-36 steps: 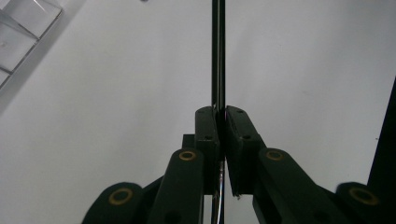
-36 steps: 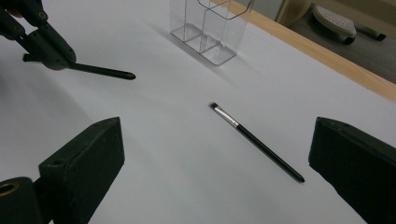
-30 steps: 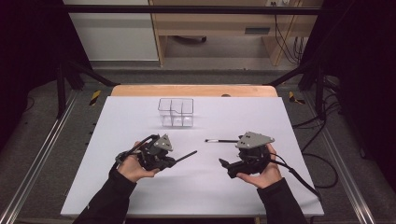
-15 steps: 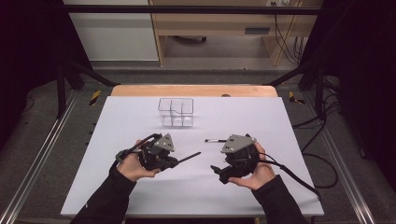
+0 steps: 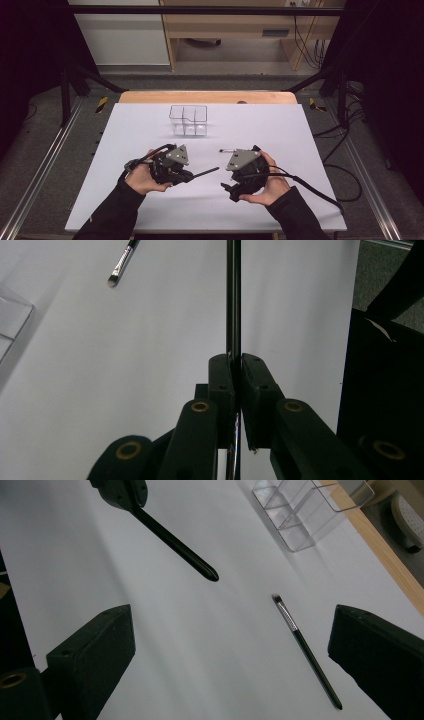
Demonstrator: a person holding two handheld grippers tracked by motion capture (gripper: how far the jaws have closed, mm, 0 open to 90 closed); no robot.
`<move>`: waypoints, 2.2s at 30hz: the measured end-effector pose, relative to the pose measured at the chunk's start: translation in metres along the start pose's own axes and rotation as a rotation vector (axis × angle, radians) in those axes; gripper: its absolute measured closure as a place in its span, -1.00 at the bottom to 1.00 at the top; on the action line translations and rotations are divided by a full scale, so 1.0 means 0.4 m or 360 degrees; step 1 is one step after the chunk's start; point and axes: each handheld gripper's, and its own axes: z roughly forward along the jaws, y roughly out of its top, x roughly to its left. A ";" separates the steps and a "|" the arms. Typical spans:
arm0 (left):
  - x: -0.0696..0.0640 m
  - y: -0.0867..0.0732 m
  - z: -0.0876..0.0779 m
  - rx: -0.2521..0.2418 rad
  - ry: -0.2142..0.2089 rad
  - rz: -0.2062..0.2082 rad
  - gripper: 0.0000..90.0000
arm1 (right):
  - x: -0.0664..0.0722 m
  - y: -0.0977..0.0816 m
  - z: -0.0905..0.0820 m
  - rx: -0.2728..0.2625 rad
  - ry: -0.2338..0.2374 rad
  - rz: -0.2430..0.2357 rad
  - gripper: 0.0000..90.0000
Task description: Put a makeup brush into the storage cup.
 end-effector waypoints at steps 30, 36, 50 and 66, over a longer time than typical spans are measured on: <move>-0.006 0.021 0.023 0.0020 -0.0141 0.0045 0.85 | 0.055 0.047 0.044 0.0158 0.0082 -0.0384 -0.44; -0.004 0.027 0.027 0.0036 -0.0141 0.0033 0.85 | 0.062 0.049 0.060 0.0214 0.0069 -0.0480 -0.34; -0.004 0.040 0.034 0.0065 -0.0145 0.0024 0.85 | 0.076 0.051 0.078 0.0234 0.0057 -0.0571 -0.14; 0.001 0.042 0.038 0.0070 -0.0152 -0.0020 0.85 | 0.093 0.060 0.093 0.0231 0.0045 -0.0718 0.19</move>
